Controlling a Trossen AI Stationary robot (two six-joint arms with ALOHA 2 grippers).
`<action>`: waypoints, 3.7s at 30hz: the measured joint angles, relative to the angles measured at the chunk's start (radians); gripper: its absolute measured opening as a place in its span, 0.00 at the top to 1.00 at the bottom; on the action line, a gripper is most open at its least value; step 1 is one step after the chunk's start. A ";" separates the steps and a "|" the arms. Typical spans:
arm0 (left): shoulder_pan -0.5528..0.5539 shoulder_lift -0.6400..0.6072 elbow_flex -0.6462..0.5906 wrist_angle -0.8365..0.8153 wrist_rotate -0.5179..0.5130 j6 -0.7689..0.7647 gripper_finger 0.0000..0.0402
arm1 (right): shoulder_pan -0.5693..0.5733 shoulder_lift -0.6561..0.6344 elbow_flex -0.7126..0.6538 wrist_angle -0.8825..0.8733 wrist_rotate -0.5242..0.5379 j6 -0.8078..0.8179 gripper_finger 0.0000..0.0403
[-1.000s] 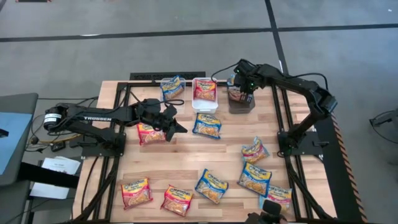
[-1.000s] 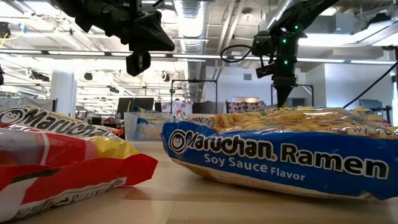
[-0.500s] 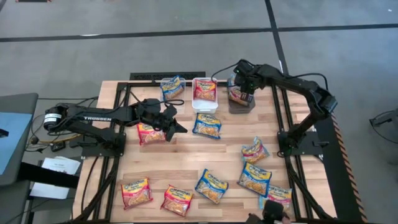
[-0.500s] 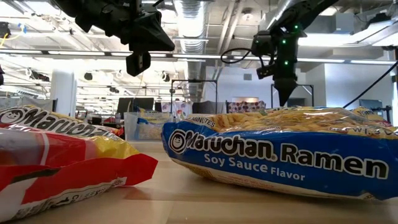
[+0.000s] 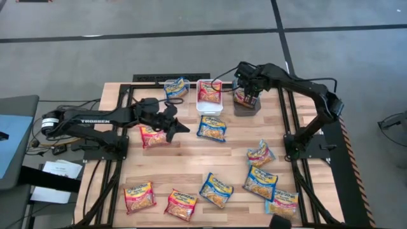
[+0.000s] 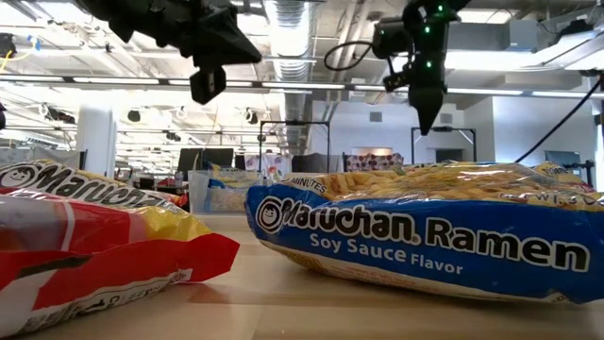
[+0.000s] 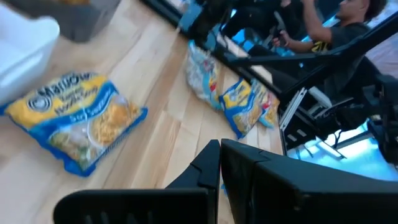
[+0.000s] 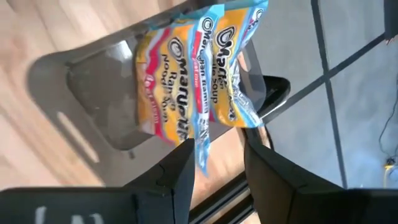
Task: Sort Maruchan noodles
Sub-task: Put the blue noodle pack into the transparent bin
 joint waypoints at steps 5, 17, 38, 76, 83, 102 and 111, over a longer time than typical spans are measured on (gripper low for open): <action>0.001 -0.084 0.000 -0.038 0.000 0.012 1.00 | 0.058 0.000 0.035 -0.097 -0.001 0.071 0.60; 0.001 -0.271 0.000 -0.143 -0.045 0.051 1.00 | 0.216 0.000 0.036 -0.395 -0.011 0.328 0.60; -0.008 -0.375 0.000 -0.344 -0.151 0.068 1.00 | 0.620 -0.311 -0.206 -0.390 -0.282 0.773 0.60; -0.009 -0.374 0.000 -0.313 -0.191 0.578 0.85 | 1.152 -0.224 -0.217 -0.168 -0.531 1.452 0.44; -0.009 -0.374 0.000 -0.248 -0.272 0.629 0.65 | 1.277 -0.187 -0.217 -0.120 -0.531 1.651 0.44; -0.008 -0.374 0.000 -0.123 -0.339 0.625 0.48 | 1.341 0.050 -0.217 0.091 -0.552 1.606 0.44; -0.009 -0.374 0.000 -0.142 -0.316 0.581 0.48 | 1.288 0.065 -0.217 0.047 -0.525 1.492 0.44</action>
